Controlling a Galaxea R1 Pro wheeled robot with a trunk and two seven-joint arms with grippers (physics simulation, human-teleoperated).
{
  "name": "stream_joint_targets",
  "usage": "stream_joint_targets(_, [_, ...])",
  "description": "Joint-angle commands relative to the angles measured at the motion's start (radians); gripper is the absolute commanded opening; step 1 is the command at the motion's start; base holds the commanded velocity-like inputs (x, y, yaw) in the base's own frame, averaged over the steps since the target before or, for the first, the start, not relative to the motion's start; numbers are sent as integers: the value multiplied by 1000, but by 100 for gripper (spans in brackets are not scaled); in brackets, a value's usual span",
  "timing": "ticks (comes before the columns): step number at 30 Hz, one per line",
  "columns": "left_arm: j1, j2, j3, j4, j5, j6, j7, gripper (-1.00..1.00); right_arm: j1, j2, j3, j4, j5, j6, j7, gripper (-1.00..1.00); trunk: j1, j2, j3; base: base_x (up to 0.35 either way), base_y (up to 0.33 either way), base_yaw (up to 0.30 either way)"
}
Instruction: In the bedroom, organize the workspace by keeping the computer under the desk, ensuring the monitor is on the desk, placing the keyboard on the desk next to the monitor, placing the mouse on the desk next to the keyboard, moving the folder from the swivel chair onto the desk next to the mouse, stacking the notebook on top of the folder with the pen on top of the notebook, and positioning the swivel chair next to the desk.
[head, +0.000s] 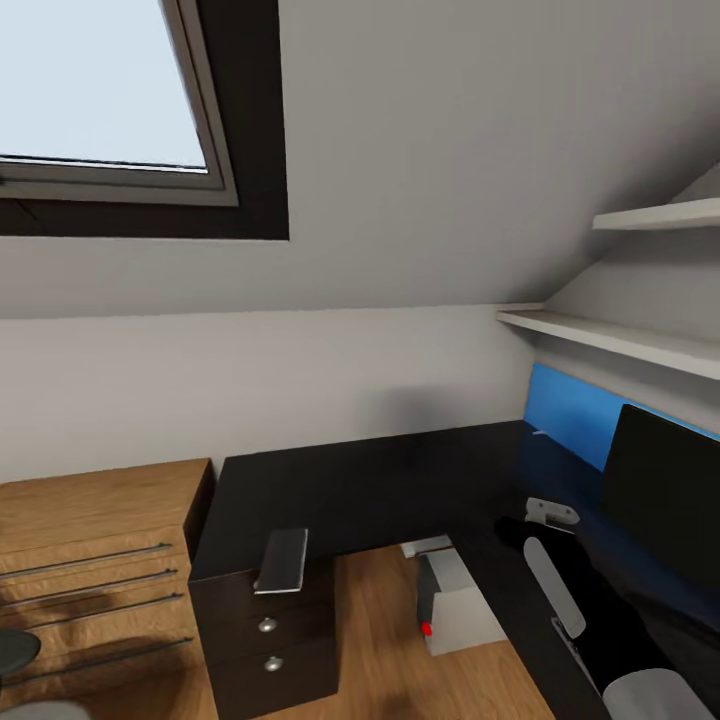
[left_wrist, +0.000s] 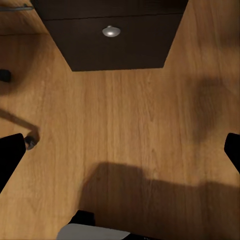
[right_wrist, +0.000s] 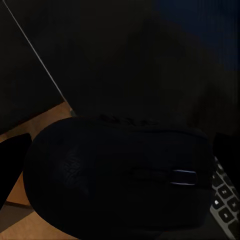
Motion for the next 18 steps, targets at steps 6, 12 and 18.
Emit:
stream_joint_targets(6, [0, 0, -6, -1, 6, 2, 8, 100, -1, 1, 3, -1, -10, 0, -11, -100, 0, -1, 0, 0, 0, -20])
stream_joint_targets(12, [0, 0, -7, -1, 6, 1, 8, 100, -1, 2, 4, -5, -11, 0, -12, -100, 0, -1, 0, 0, 0, -2])
stream_joint_targets(18, [0, 0, -7, -1, 6, 0, 8, 100, -1, 38, 1, -25, -10, 1, -14, -100, 0, -1, 0, 0, 0, 0])
